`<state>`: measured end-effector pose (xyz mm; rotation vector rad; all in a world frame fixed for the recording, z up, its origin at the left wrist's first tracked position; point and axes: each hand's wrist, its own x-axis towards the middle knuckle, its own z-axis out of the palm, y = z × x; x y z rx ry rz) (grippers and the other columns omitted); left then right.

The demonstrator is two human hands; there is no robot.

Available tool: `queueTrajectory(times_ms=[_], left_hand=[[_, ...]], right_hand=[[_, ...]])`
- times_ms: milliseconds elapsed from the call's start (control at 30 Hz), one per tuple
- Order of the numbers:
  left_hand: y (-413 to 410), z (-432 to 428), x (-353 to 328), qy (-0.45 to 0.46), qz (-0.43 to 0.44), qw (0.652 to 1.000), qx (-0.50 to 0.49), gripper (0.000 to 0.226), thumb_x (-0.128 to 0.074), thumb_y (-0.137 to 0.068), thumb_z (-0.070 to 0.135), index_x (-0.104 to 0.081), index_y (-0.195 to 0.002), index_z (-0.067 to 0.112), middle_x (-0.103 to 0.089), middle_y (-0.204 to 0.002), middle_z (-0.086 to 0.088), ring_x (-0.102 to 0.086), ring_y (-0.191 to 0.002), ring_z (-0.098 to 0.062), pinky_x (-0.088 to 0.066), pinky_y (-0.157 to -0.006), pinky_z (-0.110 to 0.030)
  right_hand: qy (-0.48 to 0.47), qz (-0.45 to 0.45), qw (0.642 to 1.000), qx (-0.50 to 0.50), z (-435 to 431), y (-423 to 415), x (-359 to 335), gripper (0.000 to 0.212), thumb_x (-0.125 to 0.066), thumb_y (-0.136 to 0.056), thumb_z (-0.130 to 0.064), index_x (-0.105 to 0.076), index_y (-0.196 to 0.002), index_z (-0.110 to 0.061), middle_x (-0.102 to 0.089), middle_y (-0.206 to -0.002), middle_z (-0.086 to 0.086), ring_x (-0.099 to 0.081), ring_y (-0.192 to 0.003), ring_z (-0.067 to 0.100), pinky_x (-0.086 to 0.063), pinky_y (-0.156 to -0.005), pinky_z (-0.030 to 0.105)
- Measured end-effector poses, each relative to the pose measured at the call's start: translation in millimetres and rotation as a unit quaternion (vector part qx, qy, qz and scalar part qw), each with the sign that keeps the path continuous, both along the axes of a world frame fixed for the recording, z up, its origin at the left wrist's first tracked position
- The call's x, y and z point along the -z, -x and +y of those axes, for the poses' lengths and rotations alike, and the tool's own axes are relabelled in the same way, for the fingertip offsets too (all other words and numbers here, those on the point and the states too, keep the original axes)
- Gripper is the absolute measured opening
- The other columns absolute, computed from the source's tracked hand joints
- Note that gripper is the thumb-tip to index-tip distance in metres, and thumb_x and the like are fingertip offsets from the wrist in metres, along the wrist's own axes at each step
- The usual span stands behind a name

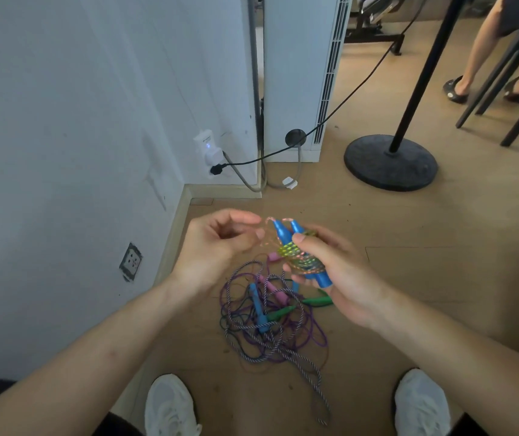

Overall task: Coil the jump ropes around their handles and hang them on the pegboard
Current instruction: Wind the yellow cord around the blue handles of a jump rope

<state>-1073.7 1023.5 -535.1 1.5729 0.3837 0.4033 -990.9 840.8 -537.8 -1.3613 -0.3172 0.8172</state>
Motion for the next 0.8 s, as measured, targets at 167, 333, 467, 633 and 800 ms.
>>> queueTrajectory(times_ms=[167,333,467,633,800], left_hand=[[4.3,-4.2,-2.4,0.033,0.03,0.998,0.045,0.015,-0.07,-0.088,0.002,-0.077,-0.098,0.009,-0.073,-0.079,-0.009,-0.066,-0.071,-0.01,-0.053,-0.066,-0.017],[8.0,-13.1,-2.2,0.045,0.054,0.992,0.102,0.018,-0.066,-0.089,-0.001,-0.076,-0.103,0.006,-0.073,-0.08,-0.007,-0.066,-0.072,-0.011,-0.056,-0.07,-0.02],[11.9,-15.3,-4.6,0.001,0.062,0.989,0.134,0.02,-0.073,-0.082,-0.004,-0.076,-0.1,0.006,-0.077,-0.084,-0.01,-0.07,-0.074,-0.014,-0.057,-0.068,-0.021],[12.1,-15.7,-12.0,-0.034,0.062,0.992,0.101,0.023,-0.075,-0.08,-0.005,-0.074,-0.1,0.005,-0.076,-0.074,-0.003,-0.07,-0.064,-0.01,-0.058,-0.064,-0.019],[10.5,0.4,-20.6,-0.122,0.02,0.991,0.044,0.021,-0.077,-0.08,-0.002,-0.076,-0.098,0.009,-0.077,-0.08,-0.01,-0.071,-0.067,-0.014,-0.059,-0.071,-0.024]], right_hand=[[0.037,-0.033,0.999,-0.016,4.9,4.6,5.6,0.022,-0.071,-0.089,-0.026,-0.07,-0.111,-0.025,-0.073,-0.111,0.01,-0.072,-0.097,0.031,-0.056,-0.092,0.047],[0.034,0.019,0.999,0.028,8.3,17.3,4.1,0.01,-0.065,-0.093,-0.033,-0.071,-0.097,-0.026,-0.07,-0.08,0.009,-0.066,-0.061,0.026,-0.054,-0.054,0.03],[0.06,-0.008,0.997,0.051,5.8,12.6,0.7,0.025,-0.077,-0.08,-0.043,-0.074,-0.092,-0.02,-0.071,-0.074,0.004,-0.065,-0.059,0.024,-0.054,-0.056,0.033],[0.016,0.013,0.994,0.106,3.1,7.3,-0.5,0.02,-0.074,-0.086,-0.016,-0.073,-0.105,-0.021,-0.071,-0.088,0.012,-0.065,-0.052,0.03,-0.051,-0.045,0.029],[0.003,-0.016,0.997,0.08,2.7,0.9,-3.7,0.008,-0.067,-0.09,-0.009,-0.069,-0.098,-0.007,-0.072,-0.087,0.011,-0.066,-0.053,0.03,-0.049,-0.043,0.028]])
